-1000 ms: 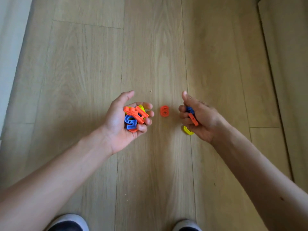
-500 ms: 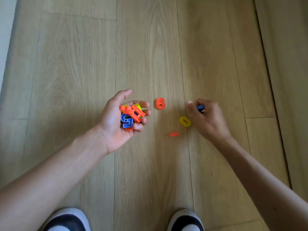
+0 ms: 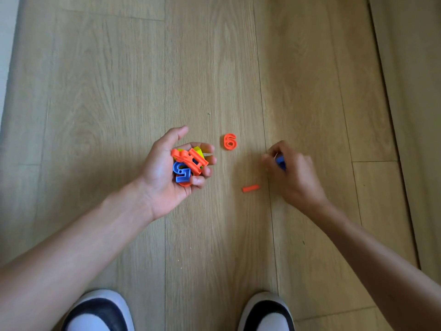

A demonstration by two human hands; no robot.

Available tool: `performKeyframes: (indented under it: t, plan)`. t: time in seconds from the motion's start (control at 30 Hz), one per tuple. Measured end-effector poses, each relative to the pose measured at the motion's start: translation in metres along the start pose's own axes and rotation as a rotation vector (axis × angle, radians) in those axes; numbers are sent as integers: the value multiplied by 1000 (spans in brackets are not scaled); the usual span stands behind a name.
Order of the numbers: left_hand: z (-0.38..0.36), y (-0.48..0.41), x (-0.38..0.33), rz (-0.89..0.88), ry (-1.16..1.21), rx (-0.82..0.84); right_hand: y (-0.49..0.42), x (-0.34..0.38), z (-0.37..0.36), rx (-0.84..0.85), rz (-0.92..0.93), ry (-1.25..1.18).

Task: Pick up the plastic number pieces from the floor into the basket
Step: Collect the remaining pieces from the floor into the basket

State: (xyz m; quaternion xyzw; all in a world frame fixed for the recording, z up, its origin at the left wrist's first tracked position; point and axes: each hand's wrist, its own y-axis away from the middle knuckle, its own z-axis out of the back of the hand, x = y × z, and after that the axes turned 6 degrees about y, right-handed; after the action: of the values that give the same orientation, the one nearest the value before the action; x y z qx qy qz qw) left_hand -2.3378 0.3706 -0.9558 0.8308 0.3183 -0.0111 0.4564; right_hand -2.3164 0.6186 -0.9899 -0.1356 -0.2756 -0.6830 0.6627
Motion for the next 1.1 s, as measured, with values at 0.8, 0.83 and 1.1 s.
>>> performKeyframes:
  t: [0.8,0.83,1.1]
  plan:
    - [2,5,5,13,-34,14,24,16,9,289,433,588]
    - [2,5,5,13,-37,11,25,15,8,278,454,604]
    - [3,5,6,17,-35,18,14,15,-1,237,-124,-612]
